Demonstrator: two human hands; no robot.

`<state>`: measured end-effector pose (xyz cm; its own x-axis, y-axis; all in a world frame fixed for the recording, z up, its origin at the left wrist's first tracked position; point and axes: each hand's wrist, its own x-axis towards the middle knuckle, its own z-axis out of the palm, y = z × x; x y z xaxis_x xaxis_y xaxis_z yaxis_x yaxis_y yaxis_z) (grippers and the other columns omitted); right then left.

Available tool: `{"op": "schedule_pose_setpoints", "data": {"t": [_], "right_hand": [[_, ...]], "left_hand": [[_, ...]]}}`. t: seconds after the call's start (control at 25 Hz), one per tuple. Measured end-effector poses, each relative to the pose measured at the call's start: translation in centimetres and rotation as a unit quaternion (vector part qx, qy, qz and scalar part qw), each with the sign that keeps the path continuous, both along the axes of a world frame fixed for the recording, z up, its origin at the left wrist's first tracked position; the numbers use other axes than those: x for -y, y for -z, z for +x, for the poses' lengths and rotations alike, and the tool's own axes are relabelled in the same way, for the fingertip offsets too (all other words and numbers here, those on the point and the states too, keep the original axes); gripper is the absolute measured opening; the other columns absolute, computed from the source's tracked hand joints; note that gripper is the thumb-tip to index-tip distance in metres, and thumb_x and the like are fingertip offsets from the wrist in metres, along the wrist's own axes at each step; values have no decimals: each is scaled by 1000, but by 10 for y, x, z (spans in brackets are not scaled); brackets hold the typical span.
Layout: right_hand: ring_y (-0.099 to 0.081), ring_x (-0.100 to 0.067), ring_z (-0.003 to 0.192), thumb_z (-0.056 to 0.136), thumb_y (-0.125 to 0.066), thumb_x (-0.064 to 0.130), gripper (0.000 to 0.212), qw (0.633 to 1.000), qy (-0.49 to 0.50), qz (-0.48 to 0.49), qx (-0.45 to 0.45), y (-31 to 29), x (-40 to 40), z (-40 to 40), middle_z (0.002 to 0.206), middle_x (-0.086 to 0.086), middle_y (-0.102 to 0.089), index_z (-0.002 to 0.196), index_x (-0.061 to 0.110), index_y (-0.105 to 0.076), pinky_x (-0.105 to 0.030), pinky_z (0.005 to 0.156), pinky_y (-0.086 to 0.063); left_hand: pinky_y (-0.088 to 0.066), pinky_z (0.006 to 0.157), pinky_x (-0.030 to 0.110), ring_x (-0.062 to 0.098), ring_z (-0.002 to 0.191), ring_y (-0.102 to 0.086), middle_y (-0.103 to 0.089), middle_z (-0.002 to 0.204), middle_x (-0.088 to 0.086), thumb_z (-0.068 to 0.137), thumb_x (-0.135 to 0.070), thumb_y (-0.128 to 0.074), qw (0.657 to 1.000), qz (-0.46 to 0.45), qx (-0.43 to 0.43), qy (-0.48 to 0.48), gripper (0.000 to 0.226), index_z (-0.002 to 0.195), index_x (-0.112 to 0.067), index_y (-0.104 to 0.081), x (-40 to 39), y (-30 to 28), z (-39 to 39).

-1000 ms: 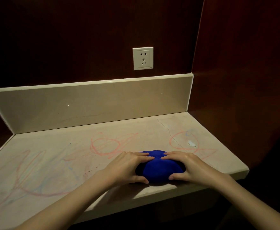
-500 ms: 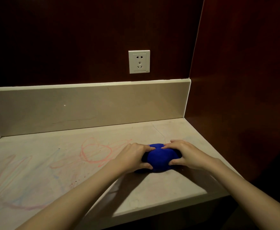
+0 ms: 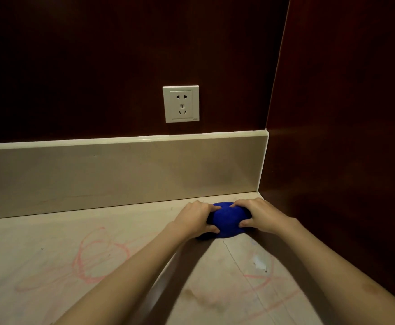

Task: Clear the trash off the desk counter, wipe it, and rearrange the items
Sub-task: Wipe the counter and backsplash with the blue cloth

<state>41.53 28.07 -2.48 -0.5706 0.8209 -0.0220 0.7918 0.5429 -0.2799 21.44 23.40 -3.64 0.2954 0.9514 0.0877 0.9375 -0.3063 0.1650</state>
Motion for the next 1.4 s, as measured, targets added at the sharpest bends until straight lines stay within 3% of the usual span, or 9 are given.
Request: {"op": "schedule_pose_setpoints", "data": {"t": [0.2,0.52,0.88,1.24,1.4], "right_hand": [[-52,-21,113,82,-69,24,41,996,59,49,49,4,-47,-1,119,-4,-58,120,28,-54,-38,95,-46],[-61,-25,104,81,-70,12,44,996,85,4,24,-5,-78,3,115,-4,-65,121,25,-59,-40,91,-50],[-61,-27,96,84,-65,10,33,994,111,-7,-5,0,-43,9,109,-7,-65,112,22,-54,-43,88,-50],[-59,-27,99,84,-68,15,35,994,104,-35,25,-8,26,47,113,-7,-63,117,22,-56,-36,85,-44],[-57,-21,92,85,-67,12,35,994,92,-48,17,-10,62,62,111,-6,-63,117,20,-57,-33,84,-45]], "left_hand": [[-45,89,35,27,114,-57,-63,127,4,84,-42,-67,1000,13,-11,-17,63,141,-25,-46,-52,0,17],[-46,80,36,30,104,-61,-68,111,9,83,-45,-65,996,26,-76,-39,49,127,-23,-58,-86,0,35],[-43,85,34,27,112,-58,-64,125,4,85,-41,-65,998,30,-40,-26,56,136,-22,-50,-53,-5,39],[-43,86,32,25,108,-61,-66,122,5,86,-43,-65,999,22,-38,13,59,138,-20,-49,17,-7,70],[-47,91,34,24,107,-62,-67,121,5,86,-42,-66,999,4,-29,15,58,137,-19,-50,51,-6,85]]}}
